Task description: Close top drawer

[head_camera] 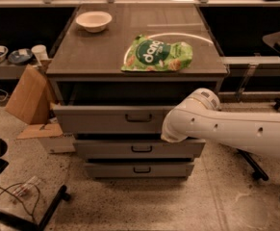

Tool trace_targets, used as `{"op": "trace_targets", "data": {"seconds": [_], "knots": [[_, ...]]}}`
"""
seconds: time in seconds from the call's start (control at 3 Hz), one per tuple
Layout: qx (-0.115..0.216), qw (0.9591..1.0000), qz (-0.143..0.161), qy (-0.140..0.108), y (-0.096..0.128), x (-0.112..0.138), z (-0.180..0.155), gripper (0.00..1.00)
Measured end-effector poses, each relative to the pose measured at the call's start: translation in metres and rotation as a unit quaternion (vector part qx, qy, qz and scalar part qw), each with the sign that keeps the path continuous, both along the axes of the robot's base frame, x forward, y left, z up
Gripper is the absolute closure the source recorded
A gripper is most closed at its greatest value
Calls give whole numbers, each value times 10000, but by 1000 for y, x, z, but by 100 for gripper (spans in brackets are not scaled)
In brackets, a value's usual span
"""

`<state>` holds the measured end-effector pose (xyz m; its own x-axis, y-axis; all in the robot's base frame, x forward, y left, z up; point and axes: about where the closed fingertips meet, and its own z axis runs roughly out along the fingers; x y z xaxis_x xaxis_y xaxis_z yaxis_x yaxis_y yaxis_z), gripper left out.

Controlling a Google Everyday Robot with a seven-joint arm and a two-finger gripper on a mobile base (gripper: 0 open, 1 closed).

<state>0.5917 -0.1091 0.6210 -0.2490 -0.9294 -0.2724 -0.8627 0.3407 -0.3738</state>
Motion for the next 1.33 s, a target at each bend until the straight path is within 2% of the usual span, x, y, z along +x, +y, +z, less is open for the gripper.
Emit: {"op": "trace_targets", "data": {"seconds": [0.67,1.0,1.33], "knots": [[-68,9994,22,-326,4,69,18,100],[-90,9991,7,-416,5,87,25,100],[-90,9991,7,-416,5,87,25,100]]}}
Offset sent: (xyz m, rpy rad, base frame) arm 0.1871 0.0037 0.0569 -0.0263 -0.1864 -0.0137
